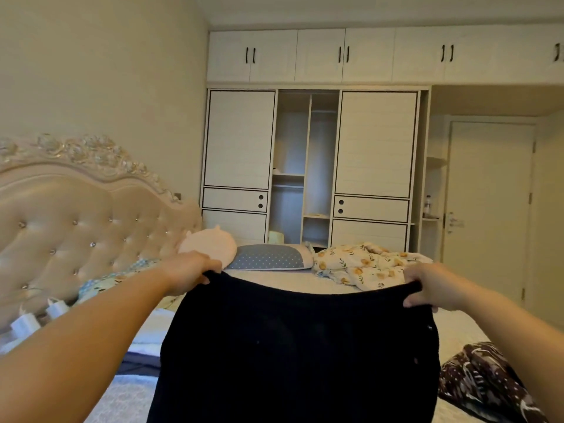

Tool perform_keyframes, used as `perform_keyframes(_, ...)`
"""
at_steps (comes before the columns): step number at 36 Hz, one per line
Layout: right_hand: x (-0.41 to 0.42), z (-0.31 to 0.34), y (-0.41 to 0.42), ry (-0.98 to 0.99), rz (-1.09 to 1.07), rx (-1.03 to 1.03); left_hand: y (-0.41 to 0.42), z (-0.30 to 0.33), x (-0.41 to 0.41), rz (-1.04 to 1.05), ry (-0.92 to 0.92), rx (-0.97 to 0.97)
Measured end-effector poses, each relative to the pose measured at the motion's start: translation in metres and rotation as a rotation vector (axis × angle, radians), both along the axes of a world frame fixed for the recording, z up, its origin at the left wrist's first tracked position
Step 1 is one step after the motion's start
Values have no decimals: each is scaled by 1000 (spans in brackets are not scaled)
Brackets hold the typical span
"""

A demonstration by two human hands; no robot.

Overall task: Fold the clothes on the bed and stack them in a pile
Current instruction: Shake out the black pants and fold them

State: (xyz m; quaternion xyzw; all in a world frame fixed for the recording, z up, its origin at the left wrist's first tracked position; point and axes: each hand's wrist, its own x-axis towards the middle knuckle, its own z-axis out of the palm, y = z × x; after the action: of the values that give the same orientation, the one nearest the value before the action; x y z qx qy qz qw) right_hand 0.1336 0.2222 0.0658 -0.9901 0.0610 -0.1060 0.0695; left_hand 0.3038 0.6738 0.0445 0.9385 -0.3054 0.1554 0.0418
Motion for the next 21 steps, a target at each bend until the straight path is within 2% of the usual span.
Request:
perform_keyframes(2,0,-2,6,53,-9,-120,-6,0,0,-22,-9,-12)
perform_keyframes(4,0,-3,13,76,0,-240,-7,-3,1,-83,-165,58)
perform_keyframes(6,-1,-2,21,72,31,-330,-5,-1,0,-76,-224,51)
perform_keyframes(9,-5,0,24,86,50,-323,0,-2,7,-61,-213,-72)
perform_keyframes(12,-10,-4,16,160,-2,-307,15,-1,10,-65,-261,-46)
perform_keyframes(16,-12,1,9,126,-128,-539,25,6,5,-39,-165,32)
perform_keyframes(18,-15,12,5,59,-148,-465,27,11,-1,-18,-116,29)
perform_keyframes(21,-19,20,-3,10,-183,-246,23,11,-8,-51,-43,29)
